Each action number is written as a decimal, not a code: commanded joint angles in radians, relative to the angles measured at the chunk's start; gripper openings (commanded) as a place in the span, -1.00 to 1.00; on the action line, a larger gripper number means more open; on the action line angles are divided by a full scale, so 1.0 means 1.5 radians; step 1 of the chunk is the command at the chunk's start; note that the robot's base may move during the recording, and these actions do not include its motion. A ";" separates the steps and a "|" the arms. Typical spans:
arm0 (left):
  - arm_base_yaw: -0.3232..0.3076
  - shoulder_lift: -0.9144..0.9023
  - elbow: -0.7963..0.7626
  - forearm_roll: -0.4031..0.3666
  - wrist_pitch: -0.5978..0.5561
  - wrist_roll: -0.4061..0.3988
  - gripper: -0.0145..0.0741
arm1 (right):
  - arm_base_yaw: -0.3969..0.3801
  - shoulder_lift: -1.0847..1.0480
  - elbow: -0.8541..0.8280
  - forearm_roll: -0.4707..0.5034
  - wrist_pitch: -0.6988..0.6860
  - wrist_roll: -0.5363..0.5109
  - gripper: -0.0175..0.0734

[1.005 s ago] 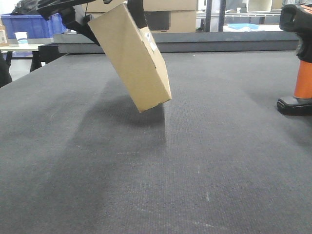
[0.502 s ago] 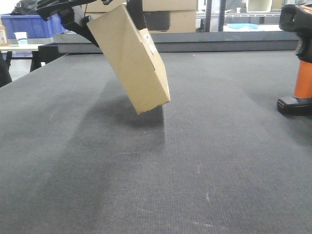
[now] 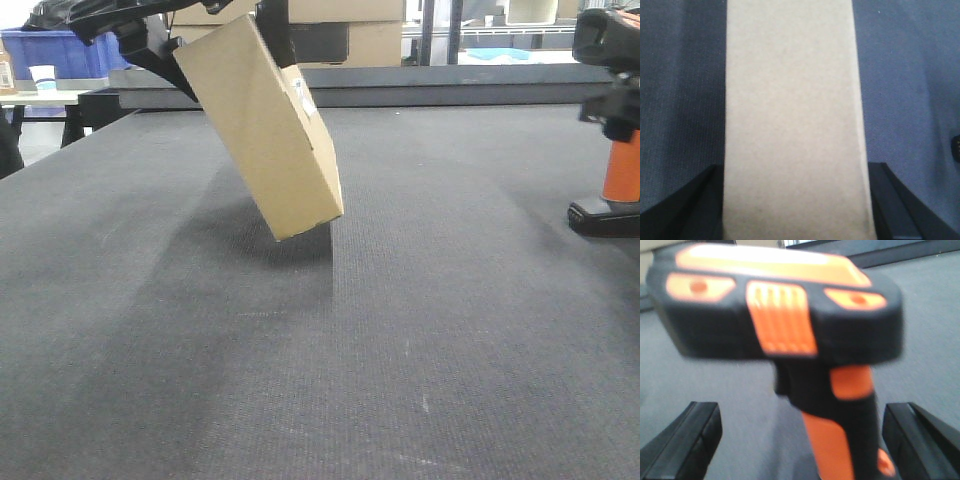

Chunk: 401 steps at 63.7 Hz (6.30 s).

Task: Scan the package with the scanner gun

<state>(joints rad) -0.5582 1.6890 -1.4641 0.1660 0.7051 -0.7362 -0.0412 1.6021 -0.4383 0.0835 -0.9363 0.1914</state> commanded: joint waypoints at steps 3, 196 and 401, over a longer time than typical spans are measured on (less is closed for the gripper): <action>-0.004 -0.005 -0.002 -0.001 -0.007 -0.005 -0.92 | 0.017 0.024 -0.036 0.038 0.001 -0.004 0.61; -0.004 0.002 -0.002 -0.012 0.007 -0.004 -0.92 | -0.164 0.090 -0.126 -0.334 -0.033 0.065 0.50; -0.011 -0.027 -0.002 0.017 0.026 -0.004 -0.92 | 0.024 0.082 -0.126 0.192 0.025 -0.128 -0.29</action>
<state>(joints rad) -0.5692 1.6664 -1.4641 0.1820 0.7562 -0.7362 -0.0066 1.7296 -0.6217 0.3809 -0.9214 0.0082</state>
